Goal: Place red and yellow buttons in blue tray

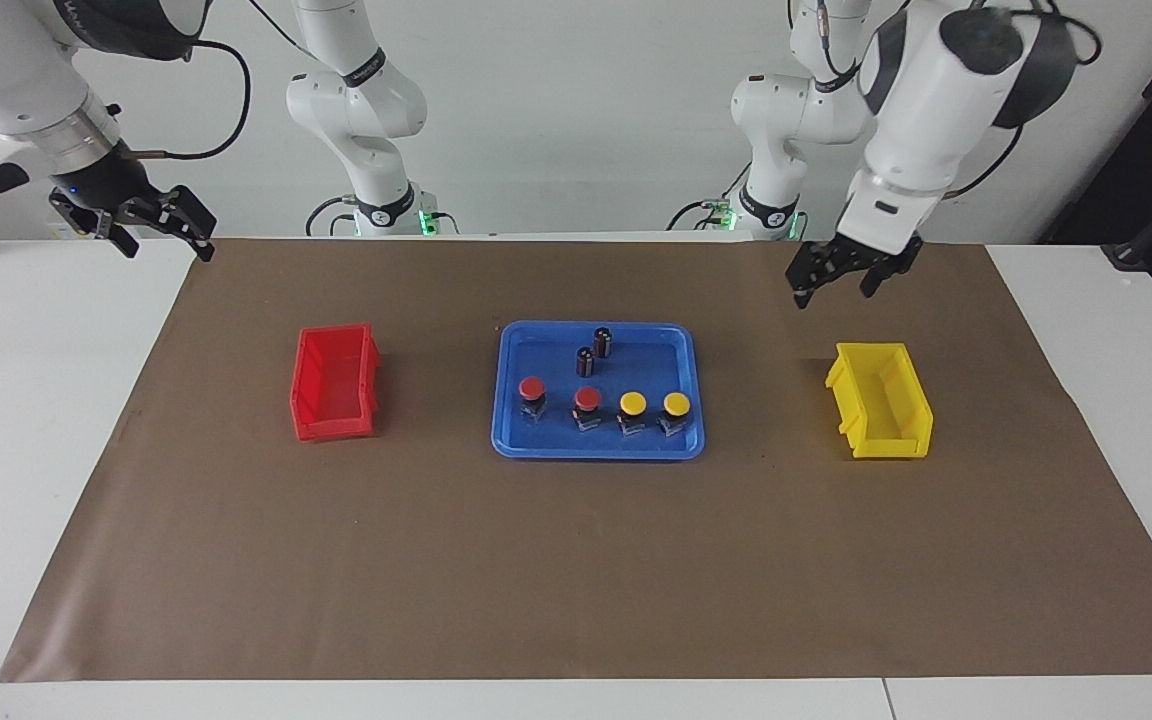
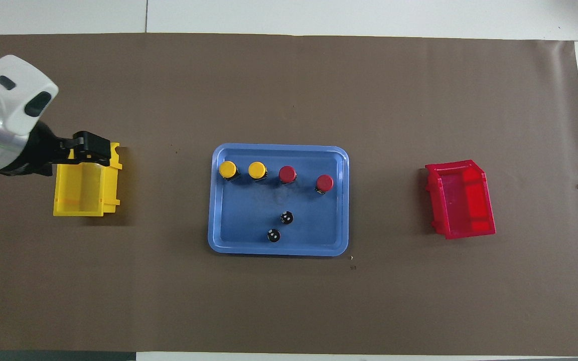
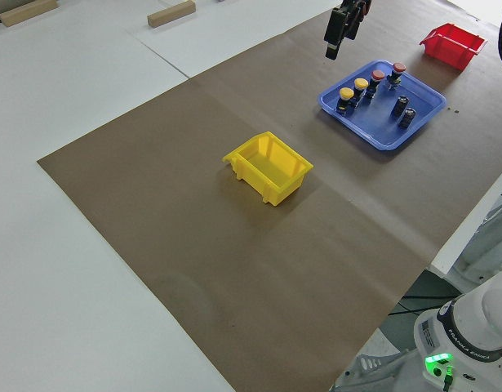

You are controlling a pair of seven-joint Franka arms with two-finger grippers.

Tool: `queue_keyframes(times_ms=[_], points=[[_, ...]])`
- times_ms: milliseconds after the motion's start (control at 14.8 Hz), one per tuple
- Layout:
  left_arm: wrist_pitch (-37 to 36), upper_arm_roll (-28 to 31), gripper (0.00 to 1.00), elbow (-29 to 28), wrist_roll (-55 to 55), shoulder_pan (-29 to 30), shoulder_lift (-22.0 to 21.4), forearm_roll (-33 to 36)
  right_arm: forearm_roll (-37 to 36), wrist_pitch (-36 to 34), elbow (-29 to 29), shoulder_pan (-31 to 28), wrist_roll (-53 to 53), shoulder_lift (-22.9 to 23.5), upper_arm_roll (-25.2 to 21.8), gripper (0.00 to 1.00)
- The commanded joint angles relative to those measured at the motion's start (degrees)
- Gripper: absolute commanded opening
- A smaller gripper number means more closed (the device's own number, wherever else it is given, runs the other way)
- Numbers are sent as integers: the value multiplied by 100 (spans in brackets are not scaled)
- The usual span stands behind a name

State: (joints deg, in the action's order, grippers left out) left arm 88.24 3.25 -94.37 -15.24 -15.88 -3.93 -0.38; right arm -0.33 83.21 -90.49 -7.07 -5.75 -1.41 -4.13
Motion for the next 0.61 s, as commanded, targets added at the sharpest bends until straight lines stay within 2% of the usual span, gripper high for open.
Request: queue_keyframes(times_ms=[0, 202, 404, 539], points=[[-737, -26, 100, 778, 1010, 488, 199, 64, -46, -33, -153, -14, -5, -140, 26, 100], [-888, -17, 100, 1166, 1575, 735, 410, 82, -46, 2, -145, -23, -49, -140, 26, 100], [-730, -35, 100, 1176, 1620, 771, 419, 64, -72, 2, -136, -5, -49, -140, 26, 100], [-913, -17, 100, 1184, 1620, 771, 419, 73, -81, 28, -144, -5, -49, -140, 26, 100]])
